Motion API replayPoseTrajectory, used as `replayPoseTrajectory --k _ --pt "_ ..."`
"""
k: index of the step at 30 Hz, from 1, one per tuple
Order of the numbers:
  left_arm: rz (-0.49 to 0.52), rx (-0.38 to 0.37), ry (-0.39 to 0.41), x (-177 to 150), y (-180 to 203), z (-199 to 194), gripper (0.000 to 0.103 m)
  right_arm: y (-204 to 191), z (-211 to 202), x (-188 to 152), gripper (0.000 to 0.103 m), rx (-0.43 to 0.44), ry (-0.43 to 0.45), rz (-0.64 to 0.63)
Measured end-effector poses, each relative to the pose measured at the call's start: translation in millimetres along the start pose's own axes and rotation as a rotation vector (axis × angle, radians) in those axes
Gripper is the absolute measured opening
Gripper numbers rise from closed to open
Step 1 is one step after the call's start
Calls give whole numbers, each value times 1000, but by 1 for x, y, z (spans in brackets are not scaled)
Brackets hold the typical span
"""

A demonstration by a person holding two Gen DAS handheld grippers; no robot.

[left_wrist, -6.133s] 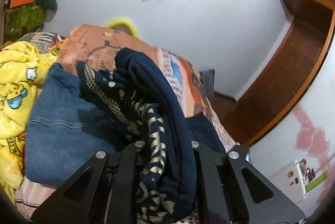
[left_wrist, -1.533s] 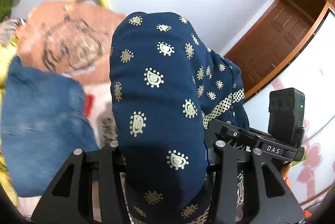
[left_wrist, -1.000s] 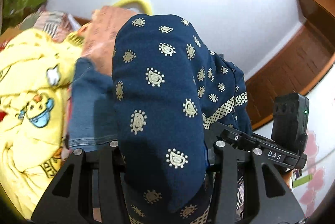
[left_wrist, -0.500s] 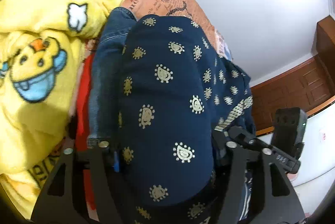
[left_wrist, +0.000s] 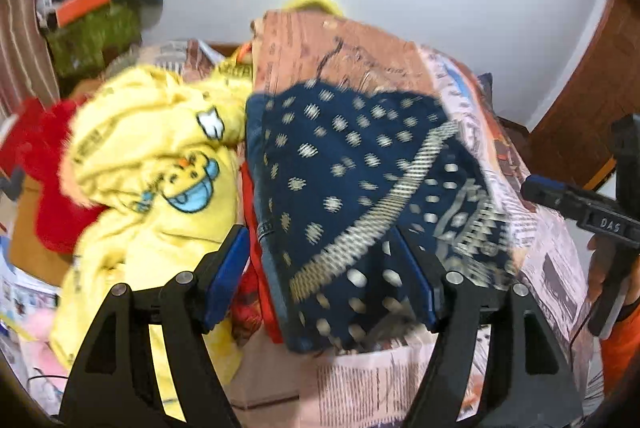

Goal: Fold large clothes

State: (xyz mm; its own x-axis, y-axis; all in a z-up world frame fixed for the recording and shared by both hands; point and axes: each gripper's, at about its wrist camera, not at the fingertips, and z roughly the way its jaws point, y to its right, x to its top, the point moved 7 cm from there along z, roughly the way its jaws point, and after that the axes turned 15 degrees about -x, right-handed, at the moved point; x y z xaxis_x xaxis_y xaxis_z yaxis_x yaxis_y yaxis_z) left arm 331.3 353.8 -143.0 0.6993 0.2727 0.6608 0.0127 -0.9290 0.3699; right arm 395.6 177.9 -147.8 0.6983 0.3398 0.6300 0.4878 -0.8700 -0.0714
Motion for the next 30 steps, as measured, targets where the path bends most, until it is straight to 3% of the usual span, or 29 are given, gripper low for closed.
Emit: replayPoseTrajectory --k 7,16,24,29,30 --pt "114 3 185 9 64 -83 71 -26 -125 7 52 12 272 -39" --pt "303 8 511 -8 169 -210 71 -63 -273 -18 52 37 630 -54" --pt "371 57 687 -54 218 -262 71 -74 -325 -56 52 18 776 -28" --pt "354 69 717 -73 221 -268 72 -79 -323 -66 52 -43 795 -41" --pt "348 74 718 -75 220 -267 77 -79 -322 -66 52 -53 793 -43"
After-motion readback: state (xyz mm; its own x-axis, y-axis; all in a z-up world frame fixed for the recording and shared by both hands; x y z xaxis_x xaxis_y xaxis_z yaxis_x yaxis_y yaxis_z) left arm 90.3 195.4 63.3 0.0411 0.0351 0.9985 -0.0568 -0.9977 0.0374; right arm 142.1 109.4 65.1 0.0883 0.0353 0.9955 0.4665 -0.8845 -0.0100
